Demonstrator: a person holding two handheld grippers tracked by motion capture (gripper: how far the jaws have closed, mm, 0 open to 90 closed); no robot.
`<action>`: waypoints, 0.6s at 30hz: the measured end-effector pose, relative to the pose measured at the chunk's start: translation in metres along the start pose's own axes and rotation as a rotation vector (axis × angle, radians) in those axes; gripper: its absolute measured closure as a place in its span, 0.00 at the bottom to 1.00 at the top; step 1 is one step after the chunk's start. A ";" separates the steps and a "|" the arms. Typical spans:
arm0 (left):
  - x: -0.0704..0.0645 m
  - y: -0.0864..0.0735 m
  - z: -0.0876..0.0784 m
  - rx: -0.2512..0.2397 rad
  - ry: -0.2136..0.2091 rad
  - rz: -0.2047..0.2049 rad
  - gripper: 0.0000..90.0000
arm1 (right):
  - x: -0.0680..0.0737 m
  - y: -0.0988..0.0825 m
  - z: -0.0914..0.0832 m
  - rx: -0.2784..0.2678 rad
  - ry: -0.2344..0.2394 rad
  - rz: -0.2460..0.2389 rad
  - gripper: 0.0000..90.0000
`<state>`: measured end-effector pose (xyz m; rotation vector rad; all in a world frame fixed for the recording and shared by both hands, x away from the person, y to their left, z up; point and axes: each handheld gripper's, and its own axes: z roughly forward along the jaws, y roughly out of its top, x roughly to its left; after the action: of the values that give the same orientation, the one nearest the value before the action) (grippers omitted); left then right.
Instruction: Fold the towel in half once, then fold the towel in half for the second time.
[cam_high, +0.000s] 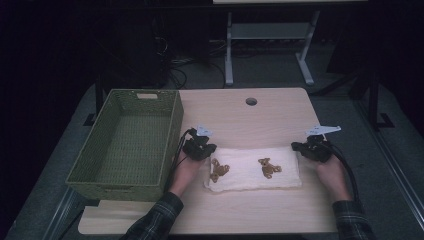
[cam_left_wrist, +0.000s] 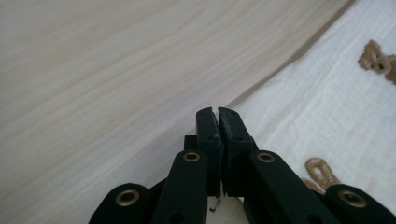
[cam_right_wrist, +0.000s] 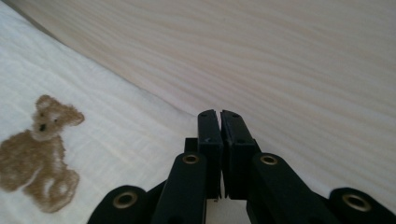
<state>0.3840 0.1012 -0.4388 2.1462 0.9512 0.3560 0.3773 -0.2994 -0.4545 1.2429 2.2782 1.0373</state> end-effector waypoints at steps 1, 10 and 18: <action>0.000 0.000 0.000 0.000 0.000 0.000 0.97 | 0.001 0.001 -0.002 -0.007 0.001 0.003 0.97; -0.010 0.001 -0.020 -0.030 -0.010 0.037 0.97 | 0.006 -0.003 -0.021 -0.051 0.040 -0.004 0.97; -0.021 -0.006 -0.037 -0.023 -0.013 0.093 0.97 | 0.012 -0.015 -0.038 -0.081 0.079 -0.007 0.97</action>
<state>0.3471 0.1080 -0.4173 2.1738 0.8382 0.3955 0.3391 -0.3112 -0.4391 1.1809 2.2727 1.1840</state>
